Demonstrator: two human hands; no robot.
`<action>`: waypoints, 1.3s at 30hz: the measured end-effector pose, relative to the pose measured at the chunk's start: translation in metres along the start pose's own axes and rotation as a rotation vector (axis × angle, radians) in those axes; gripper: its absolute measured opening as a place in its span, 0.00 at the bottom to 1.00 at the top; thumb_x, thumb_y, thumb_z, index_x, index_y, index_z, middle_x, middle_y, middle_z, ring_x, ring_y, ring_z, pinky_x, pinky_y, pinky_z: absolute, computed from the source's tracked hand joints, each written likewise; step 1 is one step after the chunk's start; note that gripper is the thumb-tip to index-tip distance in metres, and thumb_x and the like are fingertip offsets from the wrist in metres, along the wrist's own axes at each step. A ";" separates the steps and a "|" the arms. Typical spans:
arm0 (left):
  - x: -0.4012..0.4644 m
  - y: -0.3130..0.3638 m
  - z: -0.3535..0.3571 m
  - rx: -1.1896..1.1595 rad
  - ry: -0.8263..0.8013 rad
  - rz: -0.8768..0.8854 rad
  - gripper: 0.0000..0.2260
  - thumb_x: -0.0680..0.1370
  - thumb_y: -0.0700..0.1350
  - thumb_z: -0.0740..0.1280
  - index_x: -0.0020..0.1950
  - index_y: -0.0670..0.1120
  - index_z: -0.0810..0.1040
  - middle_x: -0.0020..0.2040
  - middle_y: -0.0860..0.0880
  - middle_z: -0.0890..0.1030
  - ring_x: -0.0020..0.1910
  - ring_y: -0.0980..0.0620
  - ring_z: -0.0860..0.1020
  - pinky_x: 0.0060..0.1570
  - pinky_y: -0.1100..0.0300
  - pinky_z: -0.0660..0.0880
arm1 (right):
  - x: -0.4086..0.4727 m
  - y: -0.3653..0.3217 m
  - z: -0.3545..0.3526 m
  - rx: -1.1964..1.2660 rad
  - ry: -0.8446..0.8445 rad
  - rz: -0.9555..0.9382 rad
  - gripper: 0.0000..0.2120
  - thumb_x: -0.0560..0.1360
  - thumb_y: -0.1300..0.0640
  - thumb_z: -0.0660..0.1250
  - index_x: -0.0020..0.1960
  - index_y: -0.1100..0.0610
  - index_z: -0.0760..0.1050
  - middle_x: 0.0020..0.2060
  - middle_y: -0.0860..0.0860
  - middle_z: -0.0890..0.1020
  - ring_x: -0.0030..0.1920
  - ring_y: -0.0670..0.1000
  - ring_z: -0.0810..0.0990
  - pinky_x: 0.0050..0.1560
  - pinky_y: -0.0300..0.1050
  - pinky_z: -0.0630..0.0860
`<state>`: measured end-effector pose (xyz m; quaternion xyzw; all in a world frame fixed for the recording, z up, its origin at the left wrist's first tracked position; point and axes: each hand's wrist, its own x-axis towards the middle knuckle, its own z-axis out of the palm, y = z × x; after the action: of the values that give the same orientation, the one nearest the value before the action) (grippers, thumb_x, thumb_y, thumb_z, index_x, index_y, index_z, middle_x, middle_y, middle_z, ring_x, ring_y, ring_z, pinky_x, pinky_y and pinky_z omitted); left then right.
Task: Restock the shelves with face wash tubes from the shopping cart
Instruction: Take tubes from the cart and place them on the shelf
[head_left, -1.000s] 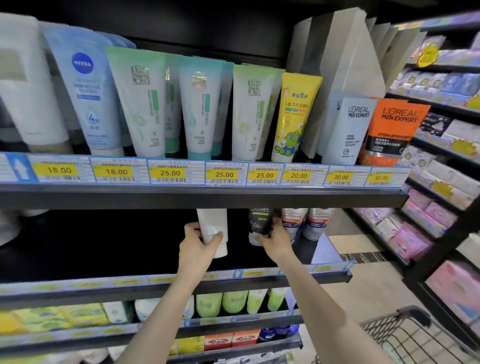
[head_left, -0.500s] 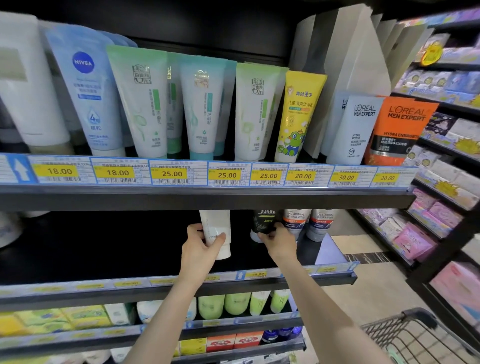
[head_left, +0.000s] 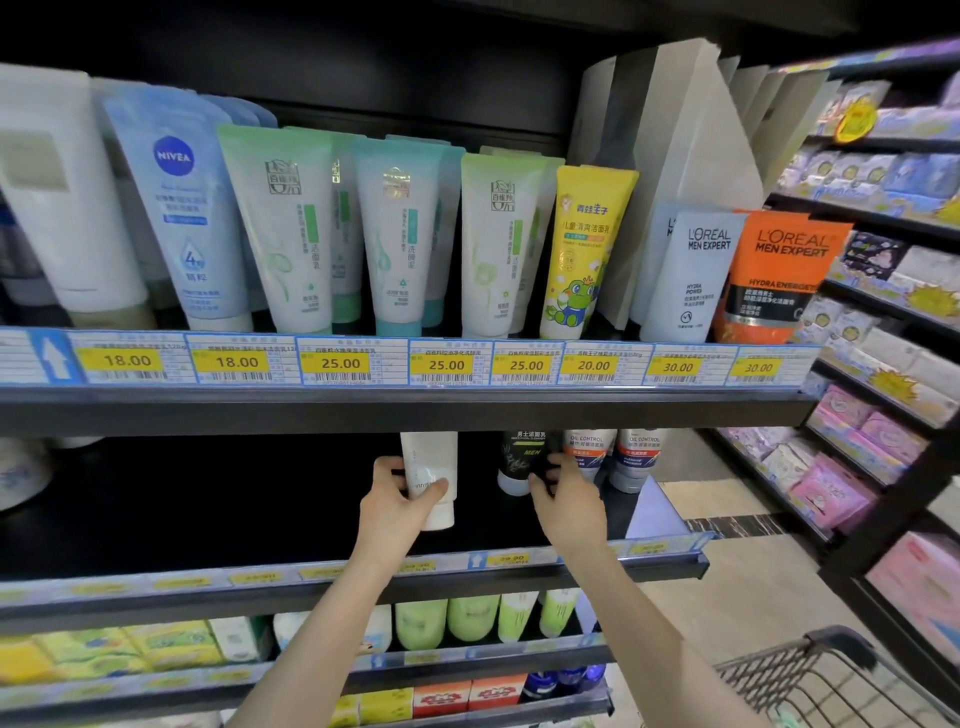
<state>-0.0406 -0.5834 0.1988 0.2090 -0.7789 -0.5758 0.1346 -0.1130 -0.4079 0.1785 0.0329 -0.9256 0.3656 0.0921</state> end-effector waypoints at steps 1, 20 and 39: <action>0.000 0.000 0.000 -0.005 0.002 -0.005 0.24 0.74 0.46 0.70 0.65 0.43 0.65 0.56 0.45 0.77 0.48 0.50 0.75 0.48 0.58 0.73 | -0.007 0.003 -0.003 -0.049 0.051 -0.068 0.17 0.78 0.53 0.62 0.65 0.57 0.69 0.55 0.53 0.81 0.53 0.55 0.80 0.46 0.46 0.75; 0.033 0.007 0.032 0.163 -0.041 0.095 0.21 0.74 0.39 0.69 0.64 0.40 0.66 0.60 0.42 0.76 0.58 0.44 0.76 0.57 0.54 0.73 | -0.042 0.040 0.001 -0.162 0.269 -0.392 0.14 0.67 0.59 0.75 0.51 0.58 0.78 0.34 0.50 0.83 0.31 0.51 0.81 0.30 0.43 0.76; 0.050 0.001 0.031 0.188 -0.128 0.121 0.23 0.77 0.40 0.66 0.70 0.41 0.61 0.67 0.42 0.72 0.65 0.44 0.72 0.62 0.55 0.68 | -0.048 0.032 -0.002 -0.120 0.212 -0.293 0.13 0.70 0.59 0.72 0.54 0.58 0.79 0.38 0.50 0.84 0.38 0.53 0.81 0.42 0.45 0.76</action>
<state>-0.0981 -0.5810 0.1893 0.1362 -0.8475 -0.5034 0.0989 -0.0695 -0.3830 0.1492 0.1230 -0.9161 0.2940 0.2432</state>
